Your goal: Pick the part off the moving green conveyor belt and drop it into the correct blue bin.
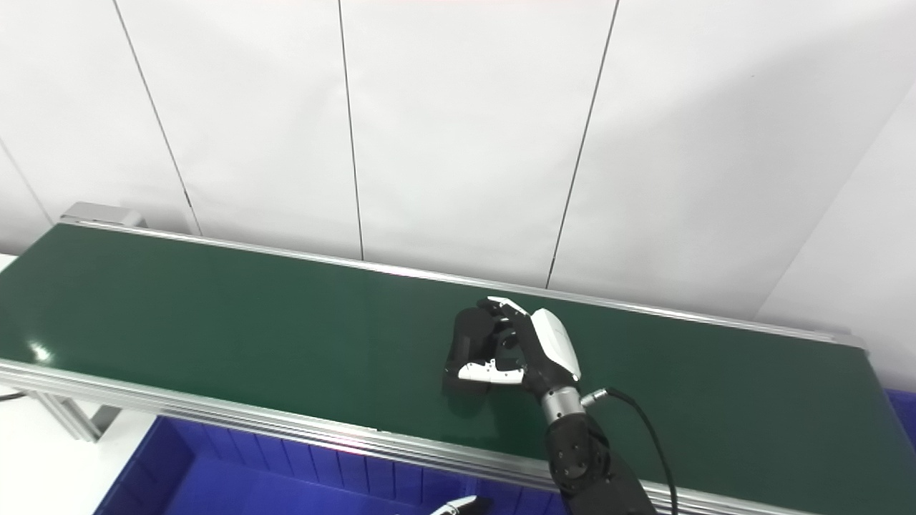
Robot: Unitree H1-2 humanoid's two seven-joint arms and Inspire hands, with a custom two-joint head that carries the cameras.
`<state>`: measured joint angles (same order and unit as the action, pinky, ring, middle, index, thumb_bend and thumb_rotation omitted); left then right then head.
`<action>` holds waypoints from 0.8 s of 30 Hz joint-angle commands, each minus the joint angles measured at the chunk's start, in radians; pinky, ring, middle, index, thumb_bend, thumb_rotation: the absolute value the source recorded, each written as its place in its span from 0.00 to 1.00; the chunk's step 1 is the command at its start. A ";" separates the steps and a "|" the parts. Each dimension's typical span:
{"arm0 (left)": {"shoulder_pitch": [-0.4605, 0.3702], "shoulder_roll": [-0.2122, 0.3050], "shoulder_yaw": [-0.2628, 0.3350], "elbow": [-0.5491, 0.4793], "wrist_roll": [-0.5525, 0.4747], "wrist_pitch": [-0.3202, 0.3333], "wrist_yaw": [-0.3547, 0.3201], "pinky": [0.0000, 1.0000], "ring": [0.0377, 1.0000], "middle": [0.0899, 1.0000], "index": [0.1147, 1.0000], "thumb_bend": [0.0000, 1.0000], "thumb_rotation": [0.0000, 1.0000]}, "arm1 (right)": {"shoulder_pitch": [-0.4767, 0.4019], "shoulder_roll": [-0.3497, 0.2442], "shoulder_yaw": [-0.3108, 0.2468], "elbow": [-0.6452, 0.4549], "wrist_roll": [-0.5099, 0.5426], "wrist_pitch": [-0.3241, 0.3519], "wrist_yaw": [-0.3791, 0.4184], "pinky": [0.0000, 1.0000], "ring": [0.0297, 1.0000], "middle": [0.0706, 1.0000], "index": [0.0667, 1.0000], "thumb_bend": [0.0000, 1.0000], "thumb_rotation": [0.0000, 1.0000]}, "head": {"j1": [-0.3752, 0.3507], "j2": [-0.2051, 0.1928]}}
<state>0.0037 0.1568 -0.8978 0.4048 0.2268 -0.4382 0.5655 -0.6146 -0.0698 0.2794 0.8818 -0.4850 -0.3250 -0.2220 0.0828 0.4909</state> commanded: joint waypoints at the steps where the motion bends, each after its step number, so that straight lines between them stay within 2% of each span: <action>1: -0.003 -0.006 0.008 -0.028 0.003 -0.032 -0.001 0.83 0.83 0.83 0.82 0.84 0.94 | -0.050 0.013 -0.013 -0.001 0.023 -0.036 -0.026 0.43 0.51 0.64 0.70 0.87 0.35 | 0.000 0.003; 3: -0.004 -0.006 0.008 -0.028 0.007 -0.032 0.001 0.83 0.83 0.83 0.82 0.84 0.94 | -0.050 0.014 -0.015 0.001 0.027 -0.039 -0.023 0.37 0.44 0.53 0.62 0.75 0.20 | 0.000 0.003; 4: -0.004 -0.007 0.008 -0.028 0.007 -0.032 0.000 0.83 0.83 0.83 0.82 0.84 0.95 | -0.051 0.013 -0.014 0.003 0.027 -0.040 -0.023 0.35 0.42 0.47 0.57 0.64 0.10 | 0.000 0.002; 5: -0.004 -0.007 0.009 -0.028 0.007 -0.032 -0.001 0.83 0.83 0.83 0.82 0.84 0.95 | -0.052 0.013 -0.012 0.005 0.028 -0.040 -0.022 0.32 0.37 0.42 0.53 0.57 0.04 | 0.000 0.002; 6: -0.003 -0.007 0.010 -0.028 0.007 -0.032 -0.002 0.83 0.83 0.83 0.82 0.84 0.95 | -0.052 0.012 -0.011 0.005 0.028 -0.038 -0.020 0.28 0.33 0.39 0.51 0.54 0.02 | 0.000 0.002; 14: -0.005 -0.007 0.013 -0.026 0.010 -0.032 -0.002 0.83 0.83 0.83 0.82 0.84 0.95 | -0.052 0.005 0.002 0.007 0.018 -0.022 -0.018 0.26 0.30 0.37 0.48 0.52 0.00 | -0.003 0.005; 23: -0.007 -0.010 0.011 -0.023 0.013 -0.032 0.004 0.84 0.83 0.82 0.83 0.84 0.95 | -0.019 -0.017 0.025 -0.045 -0.014 -0.001 -0.020 0.23 0.26 0.36 0.47 0.52 0.00 | -0.017 0.012; 24: -0.008 -0.011 0.011 -0.021 0.017 -0.032 0.007 0.84 0.83 0.82 0.83 0.84 0.95 | -0.015 -0.022 0.030 -0.052 -0.022 -0.005 -0.021 0.23 0.27 0.36 0.47 0.52 0.00 | -0.070 0.028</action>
<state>0.0072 0.1566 -0.8906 0.4043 0.2274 -0.4382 0.5626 -0.6083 -0.0910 0.3011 0.8654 -0.4972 -0.3235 -0.2364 0.0128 0.5183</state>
